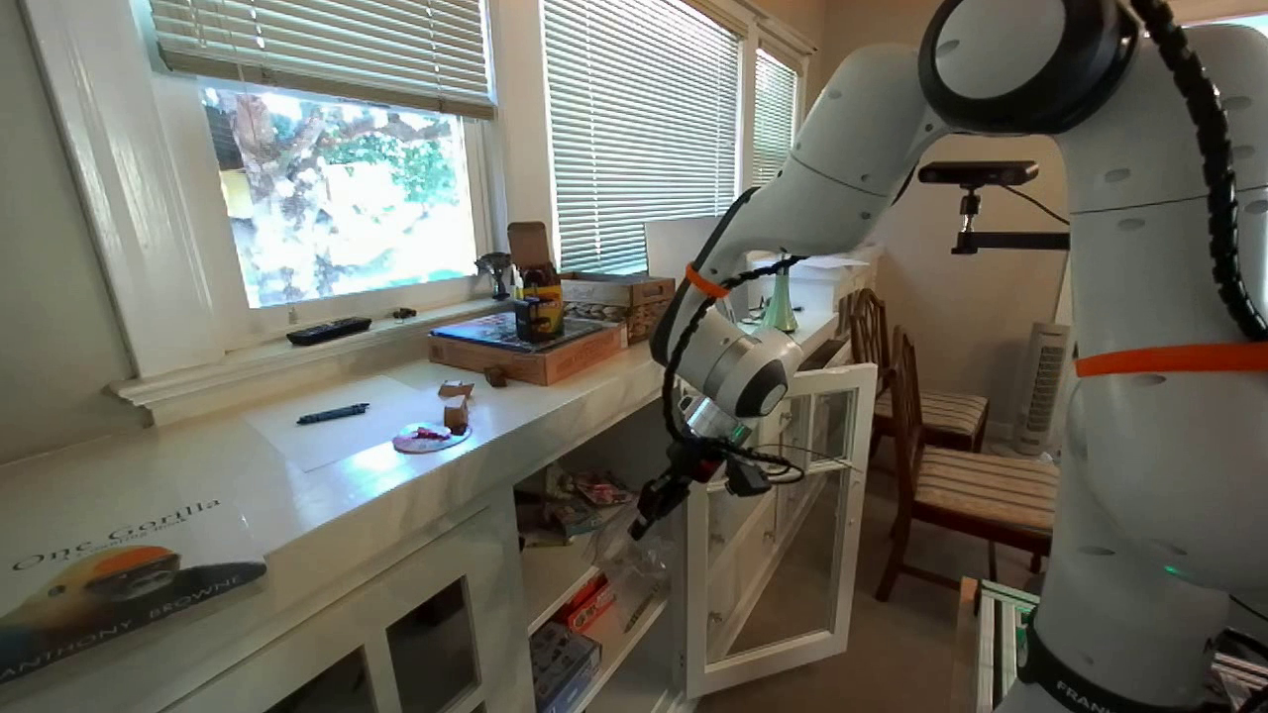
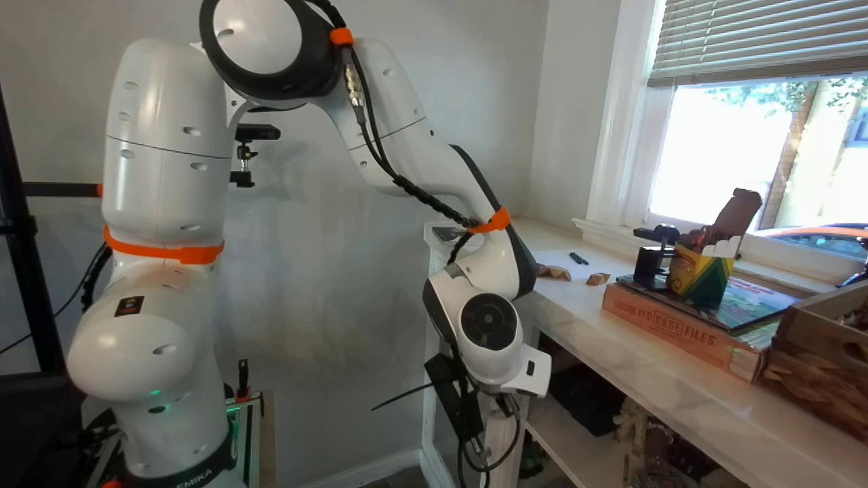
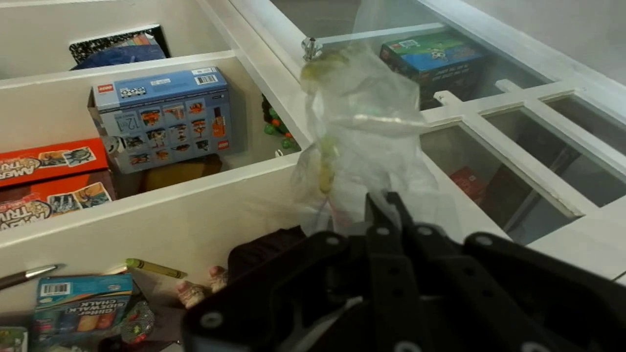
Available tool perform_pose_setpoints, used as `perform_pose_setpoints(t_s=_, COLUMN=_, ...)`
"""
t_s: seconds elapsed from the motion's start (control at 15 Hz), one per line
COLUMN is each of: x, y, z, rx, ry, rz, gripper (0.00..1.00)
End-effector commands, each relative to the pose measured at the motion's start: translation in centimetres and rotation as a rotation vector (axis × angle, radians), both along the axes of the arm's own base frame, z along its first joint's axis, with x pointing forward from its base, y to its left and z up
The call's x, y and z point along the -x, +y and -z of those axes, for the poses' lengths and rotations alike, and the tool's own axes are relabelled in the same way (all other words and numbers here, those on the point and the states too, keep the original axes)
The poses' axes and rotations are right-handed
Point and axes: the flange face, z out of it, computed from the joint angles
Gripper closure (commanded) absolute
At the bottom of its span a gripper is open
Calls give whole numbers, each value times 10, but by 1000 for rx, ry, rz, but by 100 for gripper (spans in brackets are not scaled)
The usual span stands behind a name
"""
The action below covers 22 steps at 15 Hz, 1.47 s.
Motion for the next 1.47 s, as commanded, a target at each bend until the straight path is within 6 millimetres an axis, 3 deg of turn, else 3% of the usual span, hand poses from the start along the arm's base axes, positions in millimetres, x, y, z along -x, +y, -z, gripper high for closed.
perform_pose_setpoints(t_s=0.0, x=15, y=2, z=-27, rx=21, ry=11, rz=-40, gripper=100)
perform_pose_setpoints(t_s=0.73, x=-7, y=6, z=-123, rx=94, ry=-187, rz=-110, gripper=100)
perform_pose_setpoints(t_s=1.4, x=-30, y=-4, z=-191, rx=149, ry=-296, rz=-182, gripper=100)
